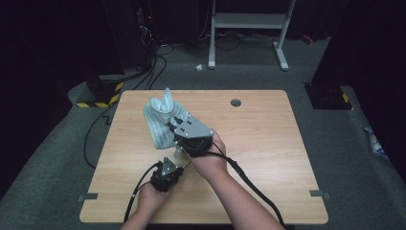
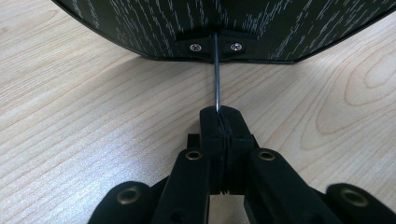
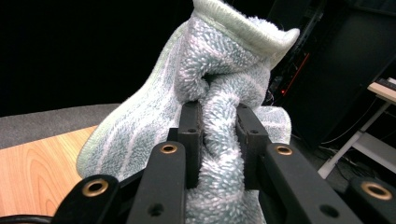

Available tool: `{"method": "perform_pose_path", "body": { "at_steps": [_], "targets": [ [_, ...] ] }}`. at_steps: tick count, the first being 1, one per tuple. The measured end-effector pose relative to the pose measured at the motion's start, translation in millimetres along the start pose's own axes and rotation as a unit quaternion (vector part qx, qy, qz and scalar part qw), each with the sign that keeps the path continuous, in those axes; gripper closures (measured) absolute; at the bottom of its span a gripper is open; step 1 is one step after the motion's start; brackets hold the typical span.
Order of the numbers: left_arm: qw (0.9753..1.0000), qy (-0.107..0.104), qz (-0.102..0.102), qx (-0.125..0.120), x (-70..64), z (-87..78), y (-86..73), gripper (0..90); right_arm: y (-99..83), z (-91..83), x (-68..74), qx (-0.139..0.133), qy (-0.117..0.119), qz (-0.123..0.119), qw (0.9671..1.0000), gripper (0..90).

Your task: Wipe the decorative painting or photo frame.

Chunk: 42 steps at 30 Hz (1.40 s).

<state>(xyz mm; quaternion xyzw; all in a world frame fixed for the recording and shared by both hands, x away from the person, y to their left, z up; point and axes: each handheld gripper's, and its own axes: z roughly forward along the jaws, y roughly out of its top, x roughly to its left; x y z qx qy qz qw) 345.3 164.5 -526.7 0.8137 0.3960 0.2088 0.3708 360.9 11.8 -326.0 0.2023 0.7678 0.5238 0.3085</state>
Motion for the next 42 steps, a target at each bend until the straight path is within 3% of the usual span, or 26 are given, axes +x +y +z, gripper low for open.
{"method": "perform_pose_path", "body": {
  "at_steps": [10, 19, 27, 31, 33, 37, 42],
  "targets": [
    [1.0000, 0.000, 0.000, 0.000, -0.2, 0.1, 0.1, 88.8, -15.7, -28.5, 2.7, -0.023, -0.005, 0.001, 0.9997, 75.7],
    [1.0000, 0.001, 0.001, 0.001, -1.4, 0.2, 0.1, 88.8, -48.1, -56.1, 8.8, -0.052, -0.024, 0.022, 0.9981, 75.5],
    [1.0000, 0.004, 0.000, 0.000, -0.7, 0.2, 0.3, 88.1, -91.7, -60.2, 13.8, -0.030, -0.018, 0.044, 0.9984, 75.3],
    [0.9999, -0.003, -0.010, 0.003, 0.2, 0.5, 0.2, 88.3, -112.1, -64.9, 17.6, -0.029, -0.023, 0.052, 0.9980, 75.2],
    [1.0000, 0.005, -0.003, 0.000, -0.1, 0.5, 0.4, 88.3, -117.9, -68.6, 18.4, -0.025, -0.026, 0.054, 0.9979, 75.2],
    [1.0000, 0.008, 0.001, 0.001, -1.3, 0.4, 0.5, 88.4, -121.6, -72.3, 18.1, -0.016, -0.023, 0.061, 0.9977, 75.0],
    [0.9999, 0.012, 0.005, 0.000, -2.1, 0.6, 0.7, 88.1, -105.6, -66.1, 17.1, -0.013, -0.020, 0.052, 0.9984, 74.5]
  ]
}}
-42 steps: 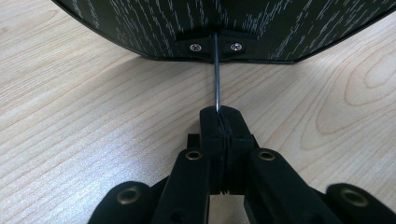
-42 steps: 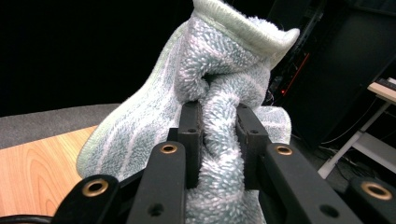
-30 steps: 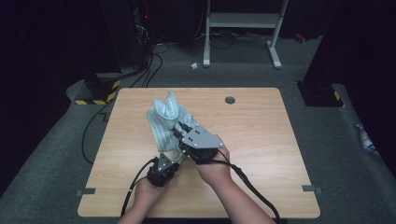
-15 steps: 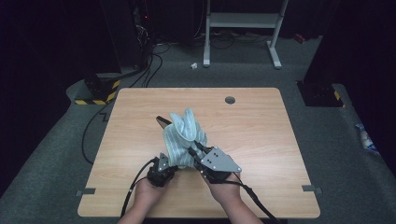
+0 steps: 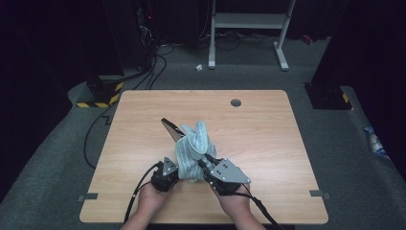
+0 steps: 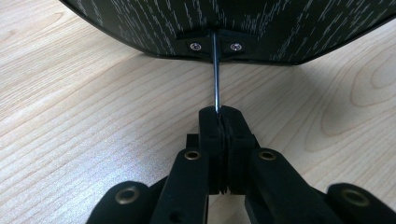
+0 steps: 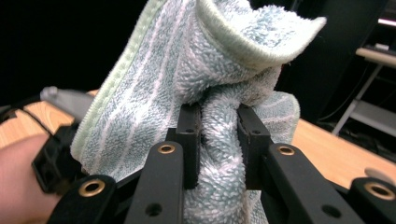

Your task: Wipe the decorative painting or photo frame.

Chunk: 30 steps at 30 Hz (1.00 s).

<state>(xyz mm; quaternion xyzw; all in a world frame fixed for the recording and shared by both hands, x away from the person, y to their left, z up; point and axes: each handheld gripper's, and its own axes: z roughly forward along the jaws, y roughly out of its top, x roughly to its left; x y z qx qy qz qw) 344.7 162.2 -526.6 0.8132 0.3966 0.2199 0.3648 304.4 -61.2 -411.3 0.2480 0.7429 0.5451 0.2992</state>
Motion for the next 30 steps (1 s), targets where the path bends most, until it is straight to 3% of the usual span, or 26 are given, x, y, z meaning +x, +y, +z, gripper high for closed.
{"method": "perform_pose_path", "body": {
  "at_steps": [9, 13, 20, 24, 27, 30],
  "targets": [
    [0.9999, 0.006, 0.010, 0.001, -1.5, -0.1, 0.2, 87.5, 49.6, 18.4, 4.1, -0.026, 0.008, -0.030, 0.9992, 74.6],
    [1.0000, 0.000, 0.005, 0.003, -1.6, 0.0, 0.0, 87.5, 56.3, 21.7, 2.8, -0.025, 0.011, -0.033, 0.9991, 75.0],
    [1.0000, 0.001, 0.004, -0.001, -0.2, 0.3, 0.1, 87.8, 36.9, 12.6, -1.1, -0.018, 0.010, -0.017, 0.9996, 75.2],
    [1.0000, -0.002, -0.004, 0.001, 1.5, 0.2, 0.1, 87.6, 14.8, 9.6, 0.4, 0.006, 0.008, -0.012, 0.9999, 75.3],
    [0.9999, -0.005, -0.013, 0.003, 1.8, 0.5, -0.1, 88.0, -2.8, 3.3, -0.6, 0.003, 0.001, 0.001, 1.0000, 75.4],
    [1.0000, 0.001, -0.010, 0.001, 2.3, 0.4, 0.1, 88.1, -16.0, -3.5, -4.5, 0.009, -0.003, 0.014, 0.9999, 75.4]
  ]
}}
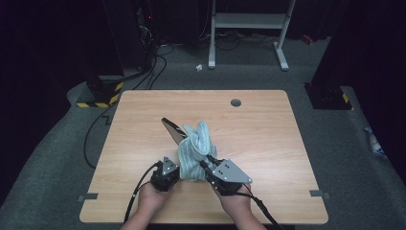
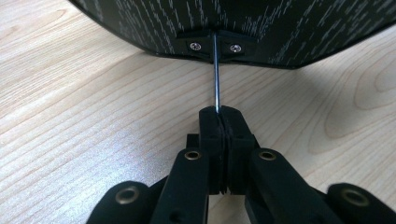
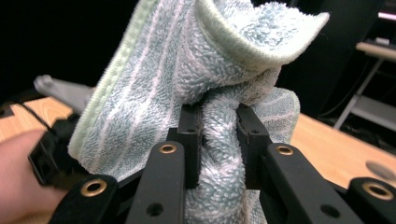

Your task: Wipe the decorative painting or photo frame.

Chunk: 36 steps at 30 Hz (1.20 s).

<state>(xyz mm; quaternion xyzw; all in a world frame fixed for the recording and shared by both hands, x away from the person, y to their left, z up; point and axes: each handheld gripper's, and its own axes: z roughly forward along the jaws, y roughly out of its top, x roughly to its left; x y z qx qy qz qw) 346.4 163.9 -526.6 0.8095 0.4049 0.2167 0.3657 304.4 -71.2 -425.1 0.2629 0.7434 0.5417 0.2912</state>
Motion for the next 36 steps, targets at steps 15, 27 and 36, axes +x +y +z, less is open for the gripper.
{"method": "perform_pose_path", "body": {
  "at_steps": [15, 27, 36],
  "targets": [
    [1.0000, 0.004, -0.005, 0.001, 1.5, 0.3, 0.2, 88.5, -23.1, -7.5, -5.0, 0.037, -0.008, 0.022, 0.9991, 75.3],
    [1.0000, 0.000, -0.007, 0.002, 1.2, 0.6, 0.1, 88.5, 36.9, 13.2, -3.1, 0.002, 0.000, -0.024, 0.9997, 75.3],
    [0.9999, -0.004, -0.010, 0.002, 0.8, 0.8, 0.0, 88.7, -6.2, -1.9, -7.7, 0.019, -0.005, 0.010, 0.9998, 75.6]
  ]
}}
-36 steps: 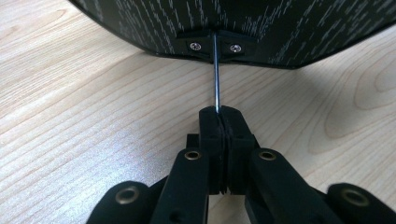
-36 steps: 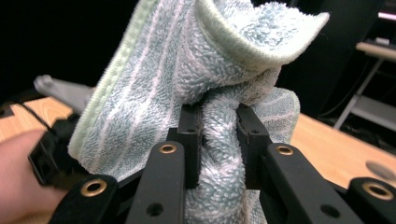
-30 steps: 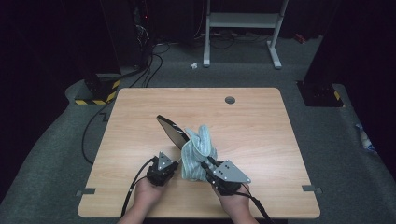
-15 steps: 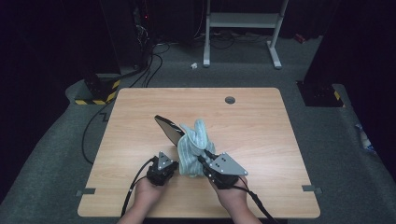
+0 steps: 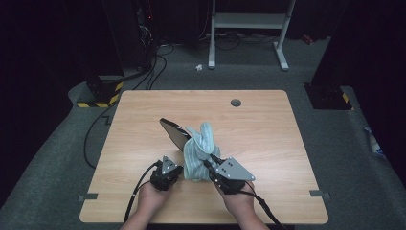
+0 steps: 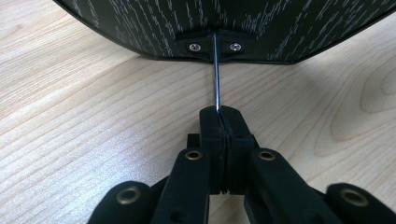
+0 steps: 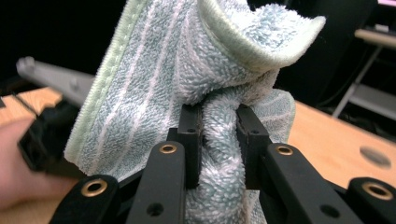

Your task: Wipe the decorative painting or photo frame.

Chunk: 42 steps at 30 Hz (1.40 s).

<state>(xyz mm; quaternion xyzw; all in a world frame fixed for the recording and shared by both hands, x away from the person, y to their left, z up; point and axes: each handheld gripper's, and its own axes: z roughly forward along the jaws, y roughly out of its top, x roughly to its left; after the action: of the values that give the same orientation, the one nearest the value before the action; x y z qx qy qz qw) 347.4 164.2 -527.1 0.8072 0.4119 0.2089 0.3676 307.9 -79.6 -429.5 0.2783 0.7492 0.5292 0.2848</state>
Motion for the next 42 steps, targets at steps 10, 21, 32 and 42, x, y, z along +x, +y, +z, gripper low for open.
{"method": "perform_pose_path", "body": {
  "at_steps": [10, 21, 32, 42],
  "targets": [
    [0.9999, 0.008, 0.008, -0.001, 0.2, -0.2, 0.5, 88.5, -46.0, 1.6, -0.9, 0.054, -0.016, 0.015, 0.9983, 75.6],
    [0.9999, 0.011, 0.010, -0.003, -0.1, 0.2, 0.5, 88.4, -72.2, 33.2, -9.5, 0.138, 0.004, 0.028, 0.9901, 75.3],
    [0.9999, 0.009, 0.008, -0.002, -0.1, 0.1, 0.5, 88.5, -51.0, 9.4, -16.2, 0.093, 0.009, 0.041, 0.9948, 75.1],
    [0.9998, 0.011, 0.016, 0.000, -1.2, 0.1, 0.8, 88.7, 2.6, 0.3, -21.5, 0.023, 0.020, 0.024, 0.9993, 75.1]
  ]
}}
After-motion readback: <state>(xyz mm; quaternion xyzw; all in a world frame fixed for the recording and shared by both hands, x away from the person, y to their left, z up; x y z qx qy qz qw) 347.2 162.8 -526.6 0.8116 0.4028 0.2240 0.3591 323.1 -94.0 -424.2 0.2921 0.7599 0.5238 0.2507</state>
